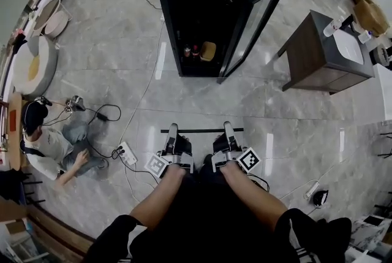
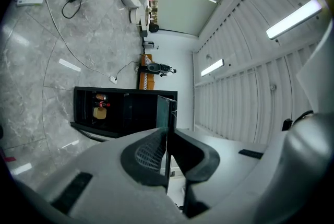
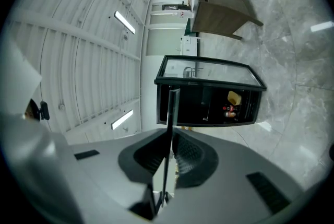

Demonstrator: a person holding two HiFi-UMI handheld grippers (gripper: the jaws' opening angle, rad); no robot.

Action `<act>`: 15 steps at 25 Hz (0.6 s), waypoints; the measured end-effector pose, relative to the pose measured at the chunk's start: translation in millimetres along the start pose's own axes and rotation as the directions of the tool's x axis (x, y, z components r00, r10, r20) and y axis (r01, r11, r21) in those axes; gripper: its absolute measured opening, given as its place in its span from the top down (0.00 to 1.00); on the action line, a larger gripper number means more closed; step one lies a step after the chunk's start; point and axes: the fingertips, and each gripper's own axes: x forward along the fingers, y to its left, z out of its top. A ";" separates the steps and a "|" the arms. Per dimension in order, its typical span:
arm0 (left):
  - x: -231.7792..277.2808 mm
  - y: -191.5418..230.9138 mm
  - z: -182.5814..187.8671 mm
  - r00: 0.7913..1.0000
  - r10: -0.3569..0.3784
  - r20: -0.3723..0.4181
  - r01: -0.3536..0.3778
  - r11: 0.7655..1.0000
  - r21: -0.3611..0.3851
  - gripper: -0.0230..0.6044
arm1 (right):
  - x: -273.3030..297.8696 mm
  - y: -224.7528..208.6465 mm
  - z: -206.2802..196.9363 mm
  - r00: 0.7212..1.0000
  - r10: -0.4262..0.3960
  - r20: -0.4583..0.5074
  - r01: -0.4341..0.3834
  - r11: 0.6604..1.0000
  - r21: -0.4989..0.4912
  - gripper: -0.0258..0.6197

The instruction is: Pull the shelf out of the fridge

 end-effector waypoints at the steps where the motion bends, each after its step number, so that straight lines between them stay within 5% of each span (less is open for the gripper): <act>1: -5.8 -2.4 -0.1 1.000 0.000 -0.006 0.000 1.000 -0.002 0.91 | -5.9 2.9 -3.0 1.000 -0.002 0.000 0.002 1.000 -0.001 0.91; 5: -19.1 -19.7 -2.2 0.999 -0.047 -0.018 0.046 0.997 -0.062 0.91 | -25.9 11.4 -13.0 1.000 -0.004 0.002 0.004 1.000 -0.014 0.91; 15: -44.9 -28.2 3.5 0.997 -0.018 -0.080 0.016 1.000 -0.018 0.91 | -55.3 28.2 -28.4 1.000 0.005 0.030 -0.004 0.999 -0.043 0.91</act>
